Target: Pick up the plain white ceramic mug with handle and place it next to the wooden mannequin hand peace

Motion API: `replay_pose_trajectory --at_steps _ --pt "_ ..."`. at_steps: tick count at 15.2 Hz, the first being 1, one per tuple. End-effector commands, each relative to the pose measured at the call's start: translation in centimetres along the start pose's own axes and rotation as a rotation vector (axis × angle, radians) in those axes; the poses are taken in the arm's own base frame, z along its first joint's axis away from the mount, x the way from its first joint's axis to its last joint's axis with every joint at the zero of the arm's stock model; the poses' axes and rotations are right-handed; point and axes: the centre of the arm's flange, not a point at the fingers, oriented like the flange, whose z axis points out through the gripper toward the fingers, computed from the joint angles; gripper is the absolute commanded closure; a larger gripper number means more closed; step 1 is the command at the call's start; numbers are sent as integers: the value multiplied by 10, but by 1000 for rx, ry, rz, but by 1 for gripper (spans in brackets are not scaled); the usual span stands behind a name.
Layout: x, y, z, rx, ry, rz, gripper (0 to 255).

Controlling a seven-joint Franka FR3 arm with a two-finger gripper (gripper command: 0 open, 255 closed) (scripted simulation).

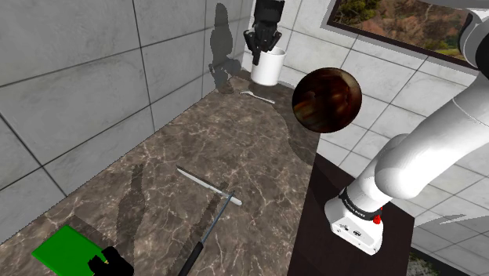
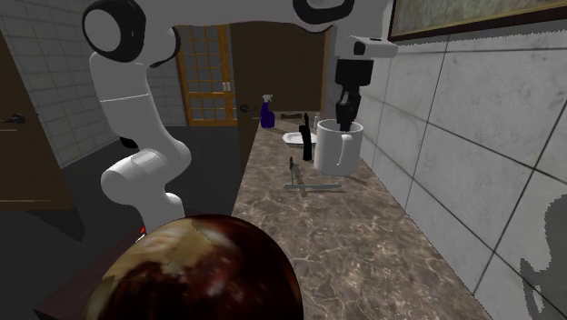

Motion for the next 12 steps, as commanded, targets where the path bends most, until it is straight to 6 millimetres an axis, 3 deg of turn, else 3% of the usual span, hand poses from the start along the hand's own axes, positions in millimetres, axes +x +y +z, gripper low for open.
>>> replay_pose_trajectory --at_steps 1,11,12 --pt "0 0 -11 0 0 0 255" --pt "-1 1 -62 0 0 0 255" --pt "-12 -8 -62 0 0 0 255"
